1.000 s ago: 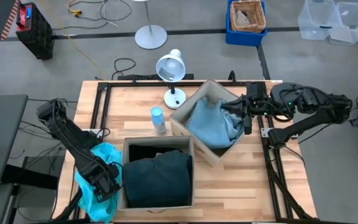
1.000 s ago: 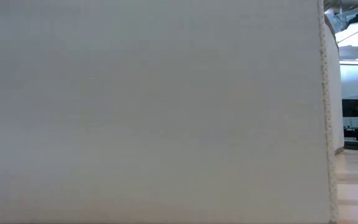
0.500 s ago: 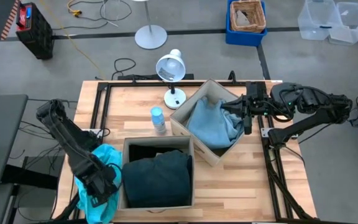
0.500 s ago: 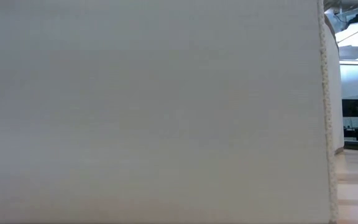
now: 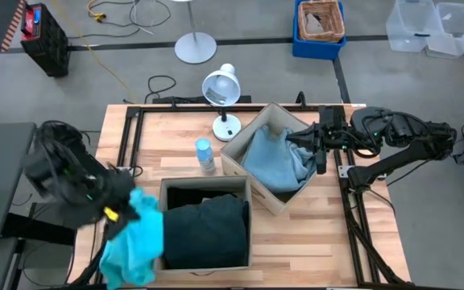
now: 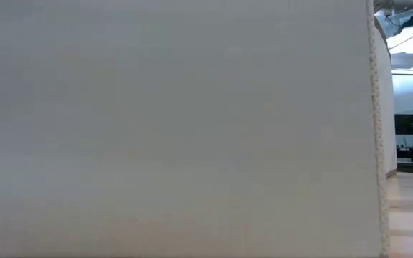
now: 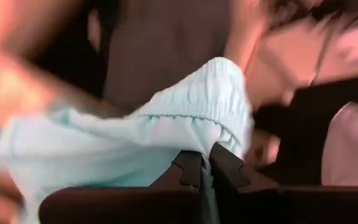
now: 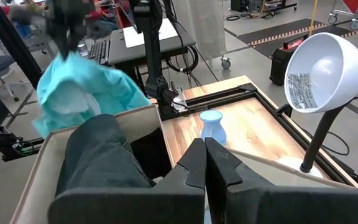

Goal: Sort clothes
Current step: Put the blue shorts into the top laundry bin

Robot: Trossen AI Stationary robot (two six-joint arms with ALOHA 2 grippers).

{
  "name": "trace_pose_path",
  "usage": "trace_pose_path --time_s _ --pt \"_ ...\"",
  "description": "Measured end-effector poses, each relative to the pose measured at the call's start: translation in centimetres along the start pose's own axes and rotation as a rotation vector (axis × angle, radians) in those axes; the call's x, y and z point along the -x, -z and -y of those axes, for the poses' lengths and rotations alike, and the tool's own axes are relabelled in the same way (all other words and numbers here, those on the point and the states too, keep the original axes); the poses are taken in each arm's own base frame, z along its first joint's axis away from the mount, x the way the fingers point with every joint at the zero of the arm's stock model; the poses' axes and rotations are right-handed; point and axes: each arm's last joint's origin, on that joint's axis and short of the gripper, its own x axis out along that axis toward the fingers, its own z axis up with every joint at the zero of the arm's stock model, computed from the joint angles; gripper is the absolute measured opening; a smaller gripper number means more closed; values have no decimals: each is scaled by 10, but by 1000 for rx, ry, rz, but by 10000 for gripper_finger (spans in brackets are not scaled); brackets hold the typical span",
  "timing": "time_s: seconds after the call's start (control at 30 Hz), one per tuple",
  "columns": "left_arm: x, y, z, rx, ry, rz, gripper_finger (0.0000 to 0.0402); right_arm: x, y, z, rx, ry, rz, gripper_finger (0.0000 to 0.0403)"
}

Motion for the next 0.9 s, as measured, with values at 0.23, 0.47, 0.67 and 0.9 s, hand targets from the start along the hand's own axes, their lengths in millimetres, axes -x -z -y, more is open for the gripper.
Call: trace_pose_path --time_s 0.23,0.47,0.67,0.9 --pt "64 -39 -2 -145 74 581 1 0 0 0 -5 0 0 15" --pt "116 -84 16 -144 53 1130 1 0 0 0 -8 -1 2 15" --pt "127 -124 46 -319 182 1449 1 0 -10 -3 11 -24 99 15" --pt "92 -179 54 -385 331 1551 1 8 -30 -6 -6 -68 310 15"
